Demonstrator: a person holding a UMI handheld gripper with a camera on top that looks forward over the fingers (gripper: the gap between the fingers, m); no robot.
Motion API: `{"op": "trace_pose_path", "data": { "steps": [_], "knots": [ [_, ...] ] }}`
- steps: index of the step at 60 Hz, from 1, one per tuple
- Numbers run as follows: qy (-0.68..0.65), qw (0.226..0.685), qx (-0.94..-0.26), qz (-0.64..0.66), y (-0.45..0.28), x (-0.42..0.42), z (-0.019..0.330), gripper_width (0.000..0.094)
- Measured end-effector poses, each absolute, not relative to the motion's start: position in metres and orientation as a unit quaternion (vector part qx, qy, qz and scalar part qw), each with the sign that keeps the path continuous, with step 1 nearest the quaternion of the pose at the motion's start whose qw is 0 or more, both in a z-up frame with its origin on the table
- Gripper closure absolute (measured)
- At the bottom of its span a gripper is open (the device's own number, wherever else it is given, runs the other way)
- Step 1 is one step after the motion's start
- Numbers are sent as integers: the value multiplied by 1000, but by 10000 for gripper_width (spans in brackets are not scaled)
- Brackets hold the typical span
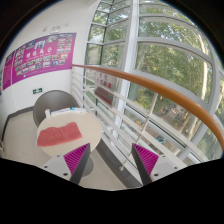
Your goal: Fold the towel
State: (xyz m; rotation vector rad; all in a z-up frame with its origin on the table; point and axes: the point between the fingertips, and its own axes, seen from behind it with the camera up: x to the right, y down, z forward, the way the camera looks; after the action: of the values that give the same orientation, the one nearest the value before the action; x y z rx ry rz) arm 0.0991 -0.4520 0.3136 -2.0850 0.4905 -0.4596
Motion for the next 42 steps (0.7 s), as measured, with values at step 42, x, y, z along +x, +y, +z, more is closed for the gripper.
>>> {"op": "trace_pose_path", "data": {
  "steps": [42],
  "knots": [
    [99, 415, -904, -22, -299, -153, 127, 76]
  ]
}}
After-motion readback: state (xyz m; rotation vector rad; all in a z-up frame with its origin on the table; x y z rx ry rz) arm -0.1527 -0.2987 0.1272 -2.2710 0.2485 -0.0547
